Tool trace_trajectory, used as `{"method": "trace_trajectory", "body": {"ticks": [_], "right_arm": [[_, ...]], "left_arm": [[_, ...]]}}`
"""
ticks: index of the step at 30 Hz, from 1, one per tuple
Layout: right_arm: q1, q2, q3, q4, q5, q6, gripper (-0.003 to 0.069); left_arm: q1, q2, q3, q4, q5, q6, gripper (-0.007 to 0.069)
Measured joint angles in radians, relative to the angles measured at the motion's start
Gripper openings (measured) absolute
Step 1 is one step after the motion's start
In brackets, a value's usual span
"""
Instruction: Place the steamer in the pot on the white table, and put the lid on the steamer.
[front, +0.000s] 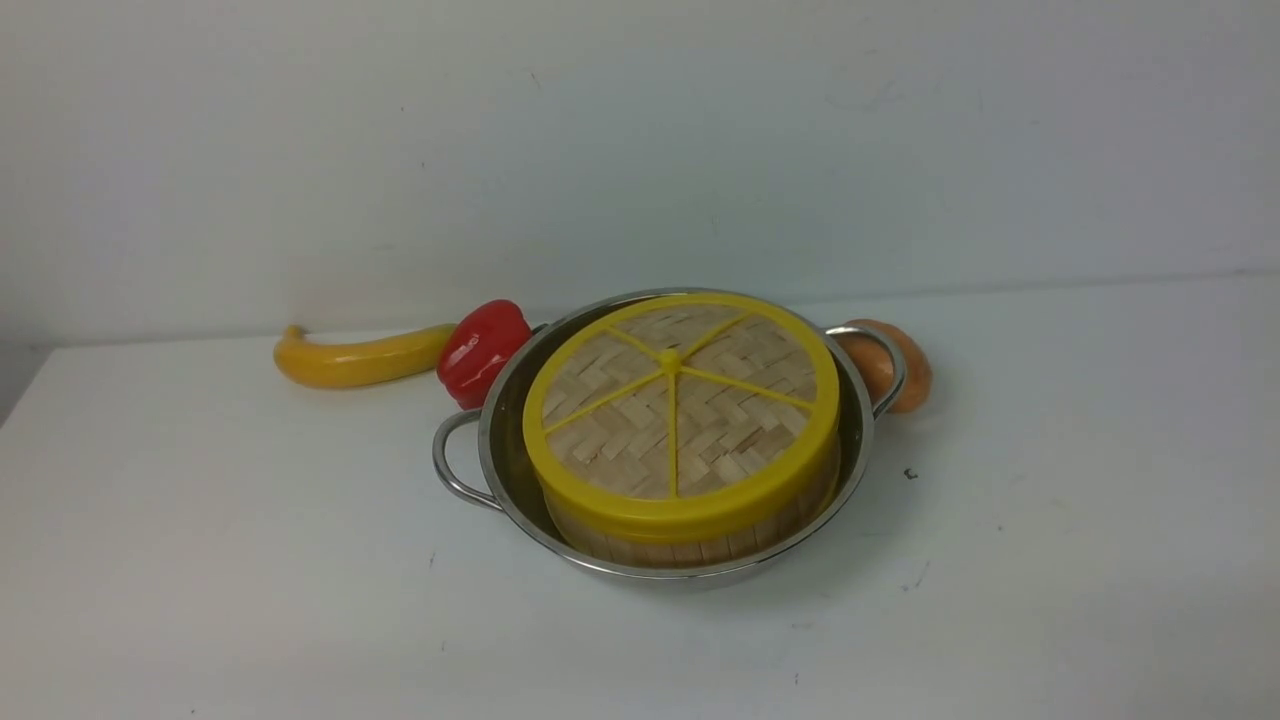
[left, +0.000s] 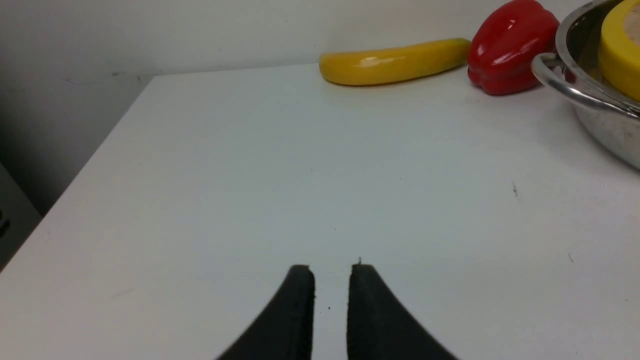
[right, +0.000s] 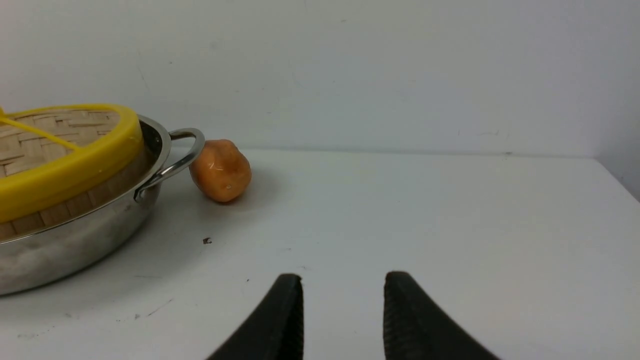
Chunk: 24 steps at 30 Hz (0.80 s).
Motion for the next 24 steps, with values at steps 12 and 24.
{"method": "trace_trajectory", "body": {"ticks": [12, 24], "right_arm": [[0.0, 0.0, 0.0, 0.0, 0.0, -0.001, 0.0249], [0.0, 0.0, 0.0, 0.0, 0.0, -0.001, 0.0249]], "left_arm": [[0.0, 0.0, 0.0, 0.0, 0.0, 0.002, 0.0104], [0.0, 0.0, 0.0, 0.0, 0.0, 0.003, 0.0126]]}}
